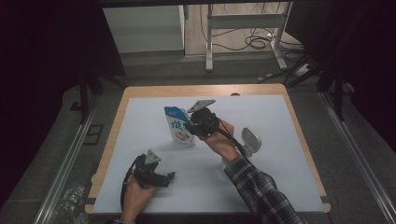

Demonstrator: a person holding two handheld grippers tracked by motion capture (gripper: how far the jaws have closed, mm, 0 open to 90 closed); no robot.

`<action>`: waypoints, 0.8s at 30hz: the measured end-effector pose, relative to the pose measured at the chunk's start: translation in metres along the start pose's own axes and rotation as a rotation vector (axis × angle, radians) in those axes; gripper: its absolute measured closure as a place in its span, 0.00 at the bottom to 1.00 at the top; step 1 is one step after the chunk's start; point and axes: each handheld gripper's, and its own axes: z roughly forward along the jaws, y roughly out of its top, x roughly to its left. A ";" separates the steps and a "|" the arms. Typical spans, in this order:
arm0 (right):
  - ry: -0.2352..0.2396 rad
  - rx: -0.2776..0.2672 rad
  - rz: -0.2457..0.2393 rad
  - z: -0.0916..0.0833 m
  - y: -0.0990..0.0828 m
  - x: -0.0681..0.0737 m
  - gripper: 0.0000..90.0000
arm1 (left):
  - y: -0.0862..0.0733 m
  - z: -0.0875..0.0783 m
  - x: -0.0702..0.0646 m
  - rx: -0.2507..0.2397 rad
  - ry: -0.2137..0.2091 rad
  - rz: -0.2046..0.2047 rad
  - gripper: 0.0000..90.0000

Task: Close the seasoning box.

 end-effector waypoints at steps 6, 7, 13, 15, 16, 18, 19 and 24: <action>-0.006 0.005 0.011 -0.005 -0.001 0.001 0.68 | 0.000 0.000 0.000 0.001 0.001 0.000 0.00; -0.003 0.000 0.028 -0.009 -0.001 0.001 0.66 | 0.000 0.000 0.000 0.001 0.001 0.000 0.00; 0.007 -0.012 0.029 -0.021 -0.005 -0.001 0.63 | 0.000 0.000 0.000 0.000 0.000 -0.002 0.00; 0.019 -0.008 0.033 -0.025 -0.007 -0.002 0.62 | 0.000 0.000 0.000 -0.001 0.000 -0.002 0.00; 0.019 -0.008 0.033 -0.025 -0.007 -0.002 0.62 | 0.000 0.000 0.000 -0.001 0.000 -0.002 0.00; 0.022 -0.008 0.038 -0.029 -0.011 -0.003 0.62 | 0.000 0.000 0.000 0.000 0.000 -0.002 0.00; 0.028 -0.002 0.048 -0.032 -0.014 -0.005 0.60 | 0.000 0.000 0.000 -0.003 0.001 -0.005 0.00; 0.036 -0.002 0.060 -0.040 -0.020 -0.005 0.60 | 0.000 0.000 0.000 -0.005 0.000 -0.007 0.00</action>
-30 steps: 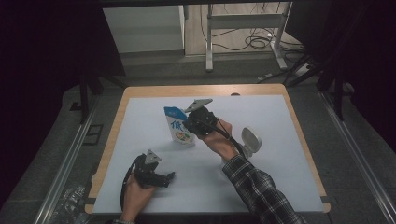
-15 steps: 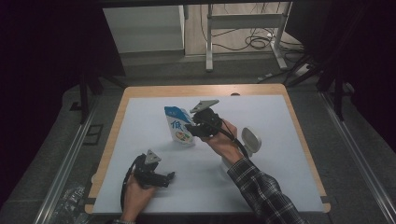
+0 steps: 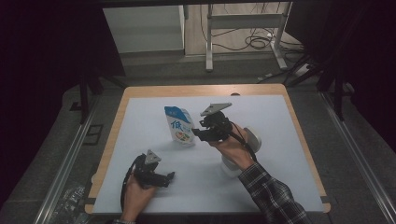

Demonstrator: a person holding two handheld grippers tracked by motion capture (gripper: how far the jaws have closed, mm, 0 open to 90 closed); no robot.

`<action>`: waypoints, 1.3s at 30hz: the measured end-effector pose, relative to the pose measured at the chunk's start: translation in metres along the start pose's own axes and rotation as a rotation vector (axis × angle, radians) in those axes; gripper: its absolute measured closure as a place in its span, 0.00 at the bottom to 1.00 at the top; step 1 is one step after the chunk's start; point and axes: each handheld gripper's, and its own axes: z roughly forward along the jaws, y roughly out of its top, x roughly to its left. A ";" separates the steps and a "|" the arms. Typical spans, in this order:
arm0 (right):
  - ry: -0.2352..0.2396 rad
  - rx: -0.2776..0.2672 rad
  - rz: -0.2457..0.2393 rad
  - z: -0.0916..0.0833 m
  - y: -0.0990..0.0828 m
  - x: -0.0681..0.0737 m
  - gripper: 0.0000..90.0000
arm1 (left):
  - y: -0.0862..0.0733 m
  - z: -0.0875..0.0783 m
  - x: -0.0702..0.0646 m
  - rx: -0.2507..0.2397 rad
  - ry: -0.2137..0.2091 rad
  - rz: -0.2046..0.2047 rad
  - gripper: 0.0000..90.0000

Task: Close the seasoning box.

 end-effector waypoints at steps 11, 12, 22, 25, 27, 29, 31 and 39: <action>0.008 -0.013 -0.015 -0.026 -0.016 0.007 0.81 | 0.000 0.000 0.000 0.004 -0.001 0.003 0.00; 0.008 -0.015 -0.018 -0.028 -0.017 0.007 0.83 | 0.000 0.000 0.000 0.006 -0.001 0.004 0.00; 0.032 -0.027 -0.006 -0.048 -0.035 0.008 0.98 | 0.000 0.000 0.000 0.003 0.000 0.003 0.00; 0.023 -0.029 -0.004 -0.054 -0.043 0.007 0.98 | 0.000 0.000 0.000 0.003 0.000 0.003 0.00; 0.022 -0.036 -0.004 -0.059 -0.048 0.006 0.98 | 0.000 0.000 0.000 0.005 -0.001 0.000 0.00; 0.021 -0.045 0.005 -0.064 -0.054 0.005 0.99 | 0.000 0.000 0.000 0.005 -0.001 0.000 0.00; 0.020 -0.049 0.011 -0.068 -0.058 0.004 0.99 | 0.000 0.000 0.000 0.005 -0.002 0.000 0.00; 0.022 -0.062 0.034 -0.083 -0.074 0.001 0.99 | 0.000 -0.001 0.000 0.008 -0.001 0.005 0.00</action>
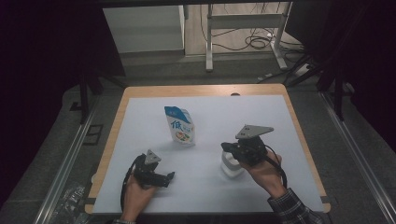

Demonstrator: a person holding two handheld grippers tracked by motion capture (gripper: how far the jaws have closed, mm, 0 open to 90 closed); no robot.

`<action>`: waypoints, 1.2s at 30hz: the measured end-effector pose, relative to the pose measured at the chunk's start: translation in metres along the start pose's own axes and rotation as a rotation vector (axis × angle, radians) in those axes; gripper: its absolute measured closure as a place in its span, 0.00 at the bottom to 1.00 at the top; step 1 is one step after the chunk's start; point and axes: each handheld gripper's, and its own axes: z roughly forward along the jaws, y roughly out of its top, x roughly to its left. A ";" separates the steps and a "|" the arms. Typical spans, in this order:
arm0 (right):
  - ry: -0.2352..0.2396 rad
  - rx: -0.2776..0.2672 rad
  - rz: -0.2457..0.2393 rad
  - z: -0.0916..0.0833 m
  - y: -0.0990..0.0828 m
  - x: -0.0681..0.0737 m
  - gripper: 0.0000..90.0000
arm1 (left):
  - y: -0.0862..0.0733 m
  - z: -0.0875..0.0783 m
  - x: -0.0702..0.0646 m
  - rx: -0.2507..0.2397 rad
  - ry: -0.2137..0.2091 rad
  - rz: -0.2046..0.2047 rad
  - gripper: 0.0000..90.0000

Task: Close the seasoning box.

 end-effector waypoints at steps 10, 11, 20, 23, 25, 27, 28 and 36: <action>-0.005 -0.023 0.023 -0.017 -0.017 -0.005 0.99 | 0.000 0.000 0.000 0.000 0.000 0.000 0.00; -0.011 -0.025 0.027 -0.018 -0.019 -0.006 0.98 | 0.000 0.000 0.000 0.000 0.000 0.000 0.00; -0.044 -0.027 0.047 -0.032 -0.035 -0.012 0.98 | 0.000 0.000 0.000 -0.002 0.001 -0.001 0.00; -0.058 -0.024 0.050 -0.036 -0.039 -0.013 0.99 | 0.000 0.000 0.000 -0.002 0.001 -0.001 0.00; -0.066 -0.025 0.050 -0.039 -0.041 -0.014 0.98 | 0.000 0.000 0.000 -0.002 0.002 -0.001 0.00; -0.076 -0.025 0.054 -0.042 -0.044 -0.015 0.98 | 0.000 0.000 0.000 -0.003 0.002 -0.001 0.00; -0.076 -0.025 0.054 -0.042 -0.044 -0.015 0.98 | 0.000 0.000 0.000 -0.003 0.002 -0.001 0.00; -0.112 -0.022 0.079 -0.055 -0.054 -0.023 0.98 | 0.000 0.000 0.000 -0.006 0.002 -0.005 0.00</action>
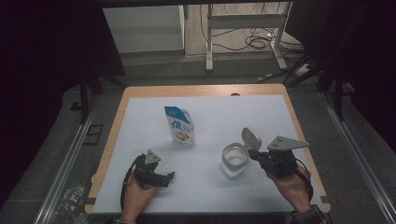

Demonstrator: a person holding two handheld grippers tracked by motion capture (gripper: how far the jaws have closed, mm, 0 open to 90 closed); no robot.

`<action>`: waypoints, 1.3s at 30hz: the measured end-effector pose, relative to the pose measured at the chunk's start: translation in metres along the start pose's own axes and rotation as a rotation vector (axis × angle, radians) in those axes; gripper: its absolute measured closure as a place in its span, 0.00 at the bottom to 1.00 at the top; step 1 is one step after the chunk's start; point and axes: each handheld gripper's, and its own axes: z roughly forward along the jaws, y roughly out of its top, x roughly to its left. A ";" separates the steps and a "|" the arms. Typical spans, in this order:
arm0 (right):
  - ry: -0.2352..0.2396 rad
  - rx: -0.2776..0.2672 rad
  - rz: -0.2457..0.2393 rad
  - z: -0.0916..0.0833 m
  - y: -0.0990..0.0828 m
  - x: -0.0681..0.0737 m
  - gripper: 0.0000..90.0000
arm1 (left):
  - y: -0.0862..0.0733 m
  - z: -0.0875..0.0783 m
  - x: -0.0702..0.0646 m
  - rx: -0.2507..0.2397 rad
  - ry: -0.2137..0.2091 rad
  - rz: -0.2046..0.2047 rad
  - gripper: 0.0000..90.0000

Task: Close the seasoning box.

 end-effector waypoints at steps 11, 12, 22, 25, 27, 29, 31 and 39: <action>-0.008 0.011 0.015 -0.006 -0.010 -0.009 0.99 | 0.000 0.000 0.000 0.004 0.000 0.004 0.00; -0.008 0.011 0.015 -0.006 -0.010 -0.009 0.99 | 0.000 0.000 0.000 0.004 0.000 0.004 0.01; -0.057 0.004 0.051 -0.012 -0.018 -0.023 0.99 | 0.000 0.000 0.000 0.004 0.000 0.004 0.00; -0.071 -0.010 0.061 -0.011 -0.016 -0.030 0.99 | 0.000 0.000 0.000 0.004 0.000 0.004 0.01; -0.075 -0.017 0.062 -0.010 -0.014 -0.031 0.99 | 0.000 0.000 0.000 0.003 0.000 0.004 0.01; -0.078 -0.022 0.063 -0.010 -0.013 -0.032 0.99 | 0.000 0.000 0.000 0.004 0.000 0.004 0.01; -0.078 -0.028 0.068 -0.009 -0.012 -0.034 0.99 | 0.000 0.000 0.000 0.004 0.000 0.004 0.01; -0.061 -0.063 0.088 -0.005 -0.006 -0.038 0.99 | 0.000 0.000 0.000 0.003 0.000 0.004 0.01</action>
